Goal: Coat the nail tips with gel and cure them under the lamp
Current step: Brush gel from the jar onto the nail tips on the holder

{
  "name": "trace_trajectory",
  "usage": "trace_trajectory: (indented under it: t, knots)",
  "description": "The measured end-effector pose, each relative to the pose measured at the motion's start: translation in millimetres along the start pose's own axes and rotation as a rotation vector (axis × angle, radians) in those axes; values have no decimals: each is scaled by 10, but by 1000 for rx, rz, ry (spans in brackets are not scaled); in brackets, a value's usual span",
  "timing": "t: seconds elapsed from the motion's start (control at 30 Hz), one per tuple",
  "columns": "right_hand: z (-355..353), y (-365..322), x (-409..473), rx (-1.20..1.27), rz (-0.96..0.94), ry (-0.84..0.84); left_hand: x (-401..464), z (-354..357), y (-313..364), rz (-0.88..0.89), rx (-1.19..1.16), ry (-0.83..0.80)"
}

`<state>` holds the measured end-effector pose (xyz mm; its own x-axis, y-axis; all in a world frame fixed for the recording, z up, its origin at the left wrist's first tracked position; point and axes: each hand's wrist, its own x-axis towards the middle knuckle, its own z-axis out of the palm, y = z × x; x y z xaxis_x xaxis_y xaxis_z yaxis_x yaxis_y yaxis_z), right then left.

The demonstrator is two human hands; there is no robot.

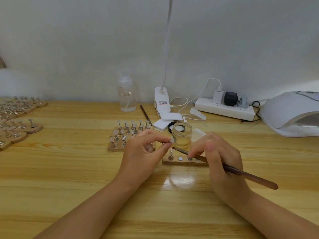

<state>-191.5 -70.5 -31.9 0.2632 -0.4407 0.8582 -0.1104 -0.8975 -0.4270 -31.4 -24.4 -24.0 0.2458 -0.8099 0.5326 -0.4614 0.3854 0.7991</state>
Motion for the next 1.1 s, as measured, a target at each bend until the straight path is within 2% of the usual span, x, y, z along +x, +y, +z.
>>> trace_trajectory:
  t: [0.2,0.43,0.67,0.87,1.1]
  knots:
    - [16,-7,13,-59,42,-3,4,8,4,-15,1,3]
    - [0,-33,-1,12,48,10,0,7,9,-25,3,10]
    - [18,-40,28,-59,87,-15,2,11,10,-21,0,7]
    - [-15,-75,10,18,88,13,4,11,11,-30,9,4]
    - [6,-86,32,-25,185,-15,9,19,7,-29,4,1]
